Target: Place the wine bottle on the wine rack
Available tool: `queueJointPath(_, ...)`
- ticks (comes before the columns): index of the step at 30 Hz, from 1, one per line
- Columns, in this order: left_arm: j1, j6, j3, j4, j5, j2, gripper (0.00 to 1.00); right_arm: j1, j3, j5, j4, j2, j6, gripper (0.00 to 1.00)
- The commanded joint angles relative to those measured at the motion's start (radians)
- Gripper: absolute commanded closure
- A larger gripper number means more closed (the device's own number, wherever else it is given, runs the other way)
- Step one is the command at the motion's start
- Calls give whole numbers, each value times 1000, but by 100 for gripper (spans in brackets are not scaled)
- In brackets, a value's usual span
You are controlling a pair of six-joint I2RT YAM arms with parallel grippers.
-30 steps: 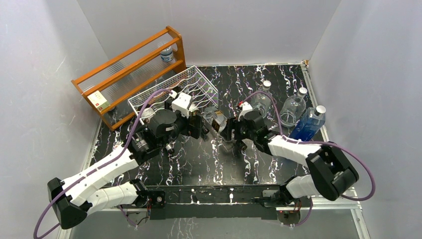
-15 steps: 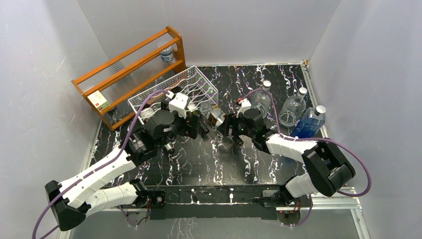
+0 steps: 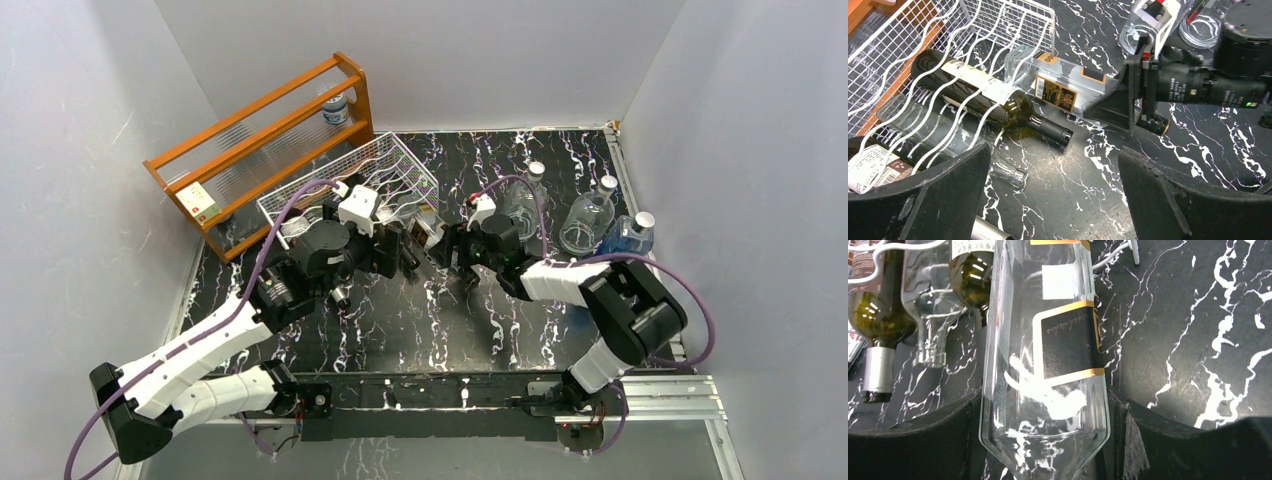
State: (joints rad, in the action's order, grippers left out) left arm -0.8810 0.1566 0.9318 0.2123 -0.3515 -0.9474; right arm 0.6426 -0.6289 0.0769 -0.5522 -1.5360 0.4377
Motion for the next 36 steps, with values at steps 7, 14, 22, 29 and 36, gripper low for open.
queueJointPath(7, -2, -7, 21, 9, -12, 22, 2, 1, -229, -21, -411, -175, -24, 100)
queueJointPath(14, -2, -8, 24, 22, -13, 25, 2, 1, -366, -47, -440, -342, -21, 100)
queueJointPath(22, -2, -6, 28, 43, -15, 39, 2, 1, -495, -43, -376, -442, -35, 100)
queueJointPath(29, -2, 16, 11, 61, -17, 74, 2, 1, -579, -29, -300, -501, -46, 91)
queueJointPath(36, -2, 23, 17, 73, -14, 78, 2, 0, -605, -37, -270, -544, -33, 70)
